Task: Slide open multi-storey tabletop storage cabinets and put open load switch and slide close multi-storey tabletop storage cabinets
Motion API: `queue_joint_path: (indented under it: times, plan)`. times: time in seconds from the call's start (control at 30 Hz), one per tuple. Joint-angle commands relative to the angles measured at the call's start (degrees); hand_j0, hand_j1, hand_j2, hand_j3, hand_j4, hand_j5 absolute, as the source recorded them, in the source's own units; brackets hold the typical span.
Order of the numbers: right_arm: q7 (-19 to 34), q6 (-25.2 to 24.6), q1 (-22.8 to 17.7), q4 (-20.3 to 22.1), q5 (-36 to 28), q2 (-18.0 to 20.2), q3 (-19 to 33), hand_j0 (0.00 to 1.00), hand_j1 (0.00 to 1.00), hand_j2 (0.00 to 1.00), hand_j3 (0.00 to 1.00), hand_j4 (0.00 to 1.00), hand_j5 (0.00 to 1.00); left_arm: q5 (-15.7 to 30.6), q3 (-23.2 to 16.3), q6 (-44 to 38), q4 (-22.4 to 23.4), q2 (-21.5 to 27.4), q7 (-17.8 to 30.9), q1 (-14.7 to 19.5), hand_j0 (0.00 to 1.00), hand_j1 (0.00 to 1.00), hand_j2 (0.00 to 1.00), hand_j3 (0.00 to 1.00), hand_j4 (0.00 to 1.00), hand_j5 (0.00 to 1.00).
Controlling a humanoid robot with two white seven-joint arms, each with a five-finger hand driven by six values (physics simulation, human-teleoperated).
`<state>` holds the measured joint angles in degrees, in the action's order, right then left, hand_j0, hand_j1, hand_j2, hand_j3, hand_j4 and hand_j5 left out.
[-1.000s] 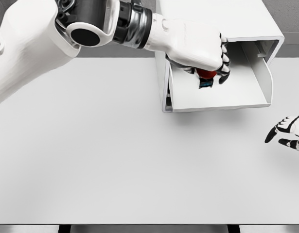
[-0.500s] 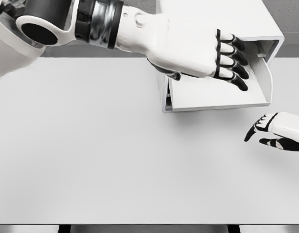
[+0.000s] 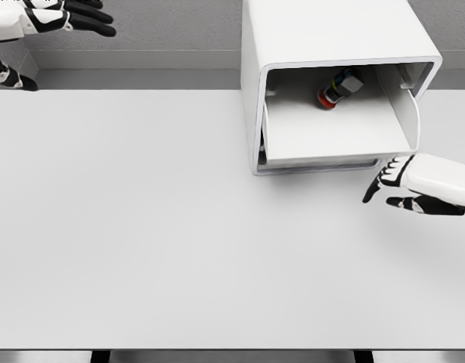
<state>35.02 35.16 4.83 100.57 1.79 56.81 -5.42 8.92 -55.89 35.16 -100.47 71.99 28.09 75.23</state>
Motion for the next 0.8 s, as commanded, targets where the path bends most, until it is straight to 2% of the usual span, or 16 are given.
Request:
queue_joint_path:
  times: [0.0,0.1,0.2,0.43,0.67,0.77]
  plan:
    - [-0.02,-0.16,0.09,-0.02,-0.39,-0.12,-0.56,0.57,0.57,0.57,0.57,0.57,0.57,0.40,0.08,-0.16,0.01,0.43,-0.14,-0.09,1.00,1.00,1.00,1.00,1.00,1.00]
    - [-0.02,-0.16,1.32,-0.11,-0.39,-0.56,-0.64,0.57,0.57,0.57,0.57,0.57,0.57,0.40,-0.01,-0.16,0.01,0.34,-0.14,-0.09,1.00,1.00,1.00,1.00,1.00,1.00]
    - [-0.02,-0.16,5.80,-0.46,-0.21,-0.56,-5.74,0.57,0.57,0.57,0.57,0.57,0.57,0.40,-0.10,-0.16,0.01,0.34,-0.14,-0.18,1.00,1.00,1.00,1.00,1.00,1.00]
    - [-0.02,-0.16,8.35,-2.04,0.23,-1.79,-6.00,0.57,0.57,0.57,0.57,0.57,0.57,0.31,-0.10,-0.16,0.01,0.34,-0.14,-1.23,1.00,1.00,1.00,1.00,1.00,1.00]
    - [-0.02,-0.16,12.39,-3.89,1.72,-3.11,-10.58,0.57,0.57,0.57,0.57,0.57,0.57,0.40,-0.10,-0.16,0.01,0.25,-0.06,-1.32,1.00,1.00,1.00,1.00,1.00,1.00]
    - [-0.02,-0.16,12.48,-3.89,2.25,-3.64,-10.93,0.57,0.57,0.57,0.57,0.57,0.57,0.31,-0.10,-0.16,0.01,0.08,-0.06,-1.41,1.00,1.00,1.00,1.00,1.00,1.00]
